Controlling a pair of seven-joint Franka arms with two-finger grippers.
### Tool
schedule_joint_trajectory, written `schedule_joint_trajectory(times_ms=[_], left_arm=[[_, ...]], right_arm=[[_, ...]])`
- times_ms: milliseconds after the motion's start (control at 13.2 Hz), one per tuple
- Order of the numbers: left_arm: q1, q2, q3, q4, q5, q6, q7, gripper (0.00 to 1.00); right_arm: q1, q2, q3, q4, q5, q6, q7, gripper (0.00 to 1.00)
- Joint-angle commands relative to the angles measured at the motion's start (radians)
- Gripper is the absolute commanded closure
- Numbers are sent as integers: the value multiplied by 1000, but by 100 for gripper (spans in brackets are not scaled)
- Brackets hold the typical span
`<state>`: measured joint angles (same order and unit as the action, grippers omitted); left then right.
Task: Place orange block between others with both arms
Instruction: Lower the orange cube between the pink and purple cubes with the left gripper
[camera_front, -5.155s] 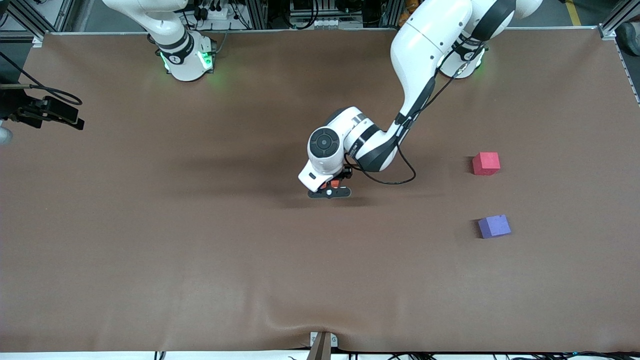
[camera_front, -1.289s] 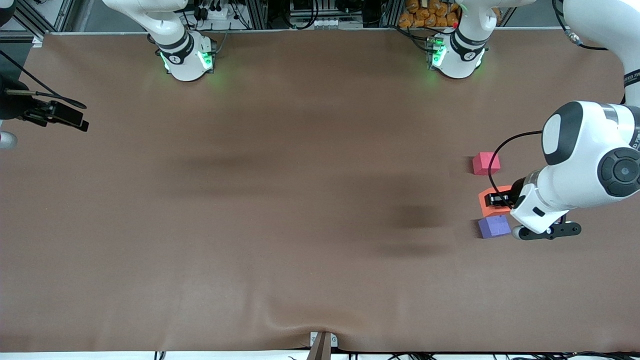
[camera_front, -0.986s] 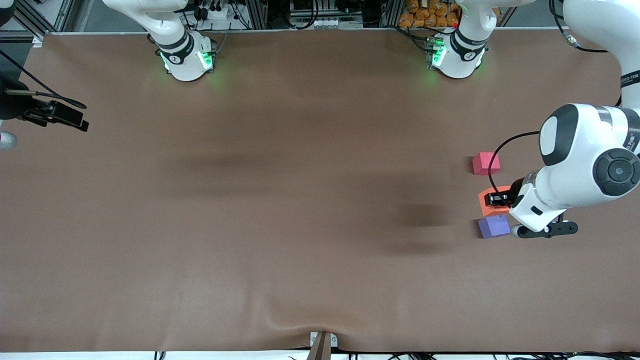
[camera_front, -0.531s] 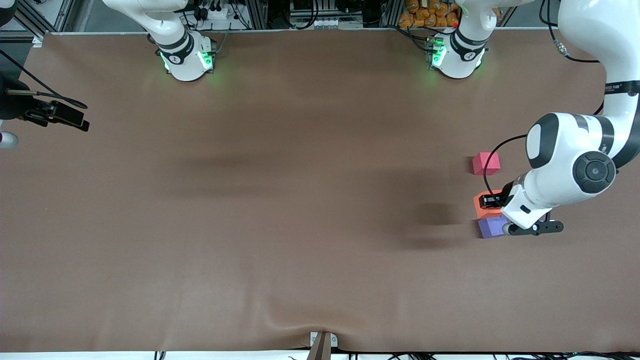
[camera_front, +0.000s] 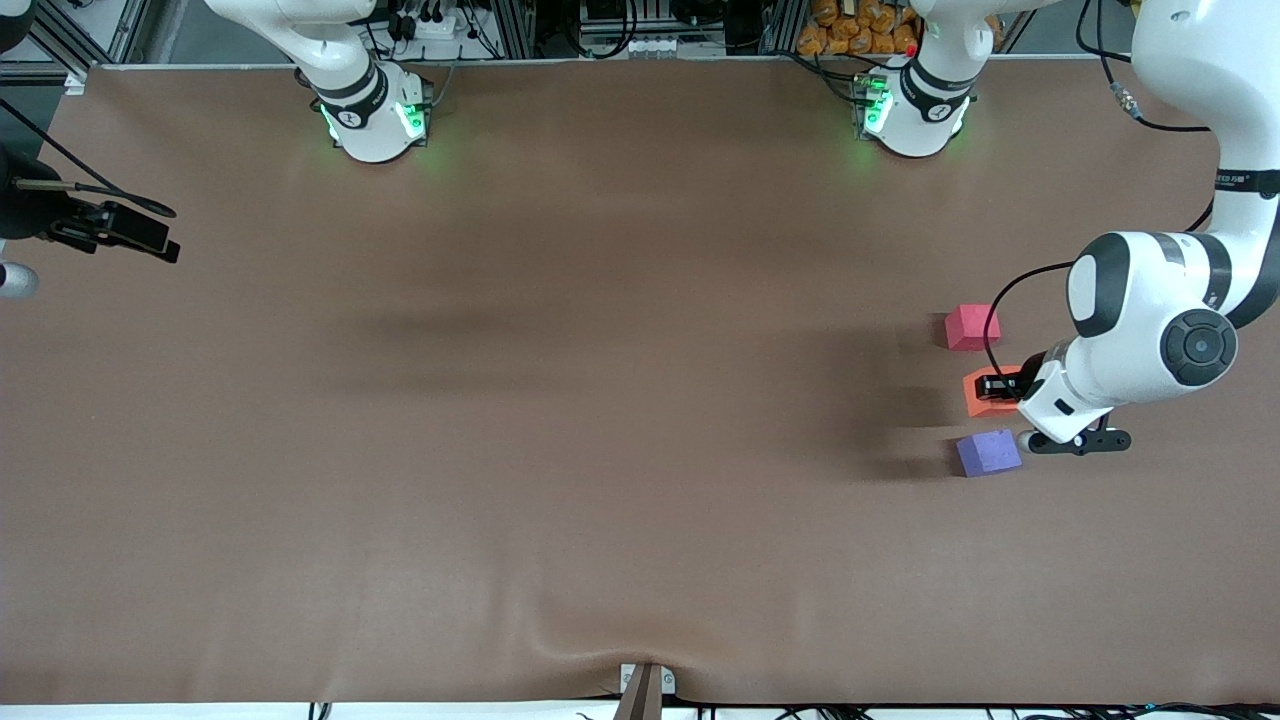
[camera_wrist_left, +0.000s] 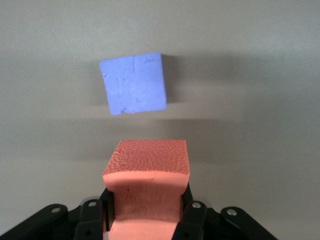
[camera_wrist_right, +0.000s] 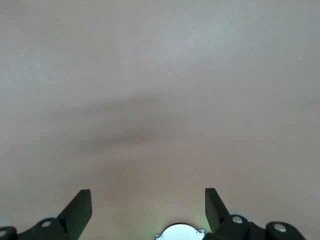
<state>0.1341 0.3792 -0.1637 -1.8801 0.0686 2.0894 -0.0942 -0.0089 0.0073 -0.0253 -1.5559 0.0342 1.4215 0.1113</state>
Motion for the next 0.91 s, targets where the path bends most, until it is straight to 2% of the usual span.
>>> schedule_joint_trajectory(times_ms=[0, 303, 455, 834], left_arm=[[30, -55, -13, -118, 14, 87, 10, 92], [35, -45, -13, -157, 36, 135, 16, 92], [39, -42, -13, -191, 68, 202, 18, 92], [65, 3, -13, -192, 68, 253, 18, 92]], right_arm=[[-6, -4, 12, -1, -10, -7, 13, 0], [-3, -3, 12, -1, -10, -7, 13, 0], [-3, 0, 12, -1, -10, -7, 13, 0], [-3, 0, 12, -1, -10, -7, 11, 0]])
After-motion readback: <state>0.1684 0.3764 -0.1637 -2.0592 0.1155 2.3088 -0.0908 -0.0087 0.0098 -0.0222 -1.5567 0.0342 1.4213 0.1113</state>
